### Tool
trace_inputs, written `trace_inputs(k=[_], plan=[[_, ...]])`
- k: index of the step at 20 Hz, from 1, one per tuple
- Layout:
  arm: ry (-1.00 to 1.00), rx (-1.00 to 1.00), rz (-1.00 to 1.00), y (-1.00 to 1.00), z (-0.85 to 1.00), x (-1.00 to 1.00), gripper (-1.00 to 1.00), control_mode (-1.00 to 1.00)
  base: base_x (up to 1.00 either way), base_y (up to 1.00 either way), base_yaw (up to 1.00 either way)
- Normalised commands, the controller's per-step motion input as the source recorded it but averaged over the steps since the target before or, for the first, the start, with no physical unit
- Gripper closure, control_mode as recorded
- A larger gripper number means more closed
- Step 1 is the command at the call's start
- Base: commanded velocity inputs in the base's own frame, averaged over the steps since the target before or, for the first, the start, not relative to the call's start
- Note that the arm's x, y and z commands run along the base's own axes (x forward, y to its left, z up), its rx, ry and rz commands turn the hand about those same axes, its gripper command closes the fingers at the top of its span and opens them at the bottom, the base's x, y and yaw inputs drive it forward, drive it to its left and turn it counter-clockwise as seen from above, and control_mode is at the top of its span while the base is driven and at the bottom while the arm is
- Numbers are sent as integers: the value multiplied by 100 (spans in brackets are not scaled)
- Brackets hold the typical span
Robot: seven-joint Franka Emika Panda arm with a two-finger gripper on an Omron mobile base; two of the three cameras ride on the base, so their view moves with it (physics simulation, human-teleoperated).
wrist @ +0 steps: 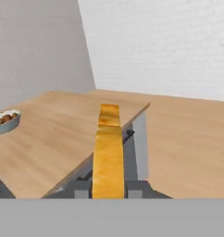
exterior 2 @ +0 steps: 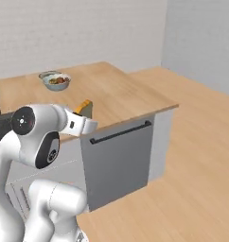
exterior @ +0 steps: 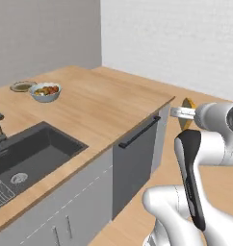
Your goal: Start the toaster. Once the lever pops up, take the bread to the plate on the dining counter.
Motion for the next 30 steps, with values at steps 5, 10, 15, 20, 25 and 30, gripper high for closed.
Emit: trace_inputs(k=[5, 10, 15, 20, 25, 30], plan=[[0, 0, 0, 0, 0, 0, 100, 100, 90, -100, -39], [0, 0, 0, 0, 0, 0, 100, 100, 100, -100, -28], [0, 0, 0, 0, 0, 0, 100, 100, 100, -91, -4], [0, 0, 0, 0, 0, 0, 100, 100, 100, -34, 10], [0, 0, 0, 0, 0, 0, 100, 100, 100, -20, 12], [0, 0, 0, 0, 0, 0, 100, 100, 100, -17, 13]])
